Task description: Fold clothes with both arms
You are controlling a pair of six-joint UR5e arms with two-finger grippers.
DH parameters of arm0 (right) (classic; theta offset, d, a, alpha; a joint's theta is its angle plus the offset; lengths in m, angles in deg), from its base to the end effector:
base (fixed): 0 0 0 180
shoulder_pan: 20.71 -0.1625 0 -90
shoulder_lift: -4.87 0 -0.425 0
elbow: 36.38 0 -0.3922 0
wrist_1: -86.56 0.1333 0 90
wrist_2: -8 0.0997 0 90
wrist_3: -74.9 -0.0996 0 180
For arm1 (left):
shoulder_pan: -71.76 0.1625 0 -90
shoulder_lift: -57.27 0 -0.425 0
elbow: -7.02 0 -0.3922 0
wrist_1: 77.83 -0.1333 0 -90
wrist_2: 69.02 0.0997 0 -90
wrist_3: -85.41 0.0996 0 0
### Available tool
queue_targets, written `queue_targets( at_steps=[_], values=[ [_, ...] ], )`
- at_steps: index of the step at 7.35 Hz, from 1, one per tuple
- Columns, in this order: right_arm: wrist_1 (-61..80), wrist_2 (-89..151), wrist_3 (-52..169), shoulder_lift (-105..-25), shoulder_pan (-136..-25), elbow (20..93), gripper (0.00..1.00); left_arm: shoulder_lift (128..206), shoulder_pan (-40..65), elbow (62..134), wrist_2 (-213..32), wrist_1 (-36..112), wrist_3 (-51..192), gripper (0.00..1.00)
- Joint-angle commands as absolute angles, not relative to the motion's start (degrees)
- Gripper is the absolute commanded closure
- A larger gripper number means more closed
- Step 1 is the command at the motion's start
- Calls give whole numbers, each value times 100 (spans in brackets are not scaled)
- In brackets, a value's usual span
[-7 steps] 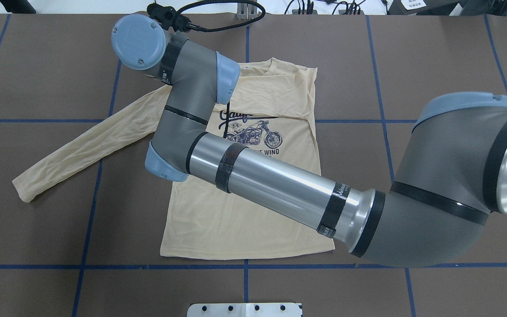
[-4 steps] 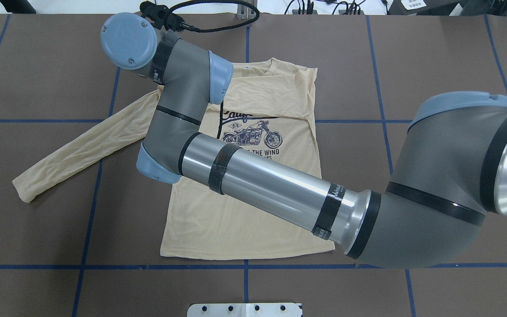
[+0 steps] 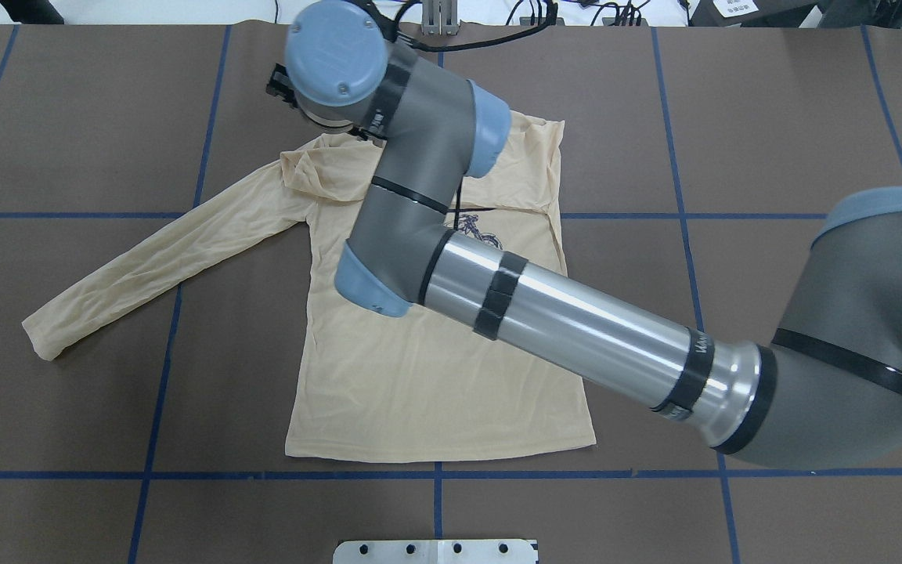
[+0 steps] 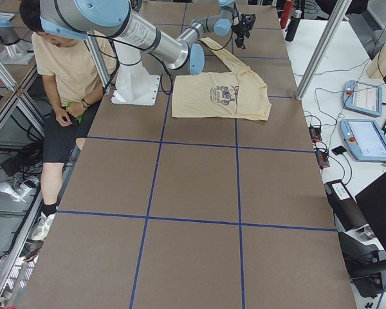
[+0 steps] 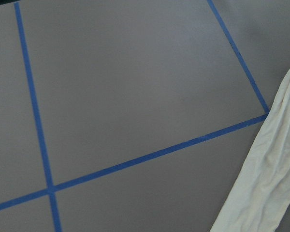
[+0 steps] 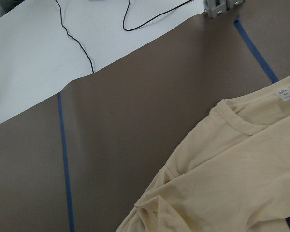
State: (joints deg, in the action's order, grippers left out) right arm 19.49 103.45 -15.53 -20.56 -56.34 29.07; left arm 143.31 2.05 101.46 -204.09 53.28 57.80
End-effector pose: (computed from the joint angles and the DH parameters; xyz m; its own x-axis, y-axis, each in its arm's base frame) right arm -0.5926 -0.5771 0.0491 0.3658 0.2714 0.8903 -0.5139 0.8564 -0.0499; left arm 0.1090 -0.4758 0.5696 0.5628 0.2825 -0.7768 0.0017 0.9394 0.3428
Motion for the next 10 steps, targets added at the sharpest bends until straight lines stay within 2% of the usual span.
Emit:
queue_targets(
  at_steps=[1,2,3,5,10],
  values=[
    [1906,10976,-1318,-3541,-5990,4564,1,14514,777,9574,-20446,5436,5353,24],
    [1897,11204,-1256,-3904,-6130,4901,1,14542,804,9510,-20481,5436,5350,27],
    [1897,11293,-1256,-4117,-6193,5113,1,14516,822,9483,-20481,5419,5115,1],
    [1704,11373,-1256,-4749,-6246,5991,1,14533,1119,9456,-20473,5445,5060,0],
    [1651,11303,-1256,-4787,-6220,6038,1,14472,1384,9212,-20472,5419,5043,2]
  ],
)
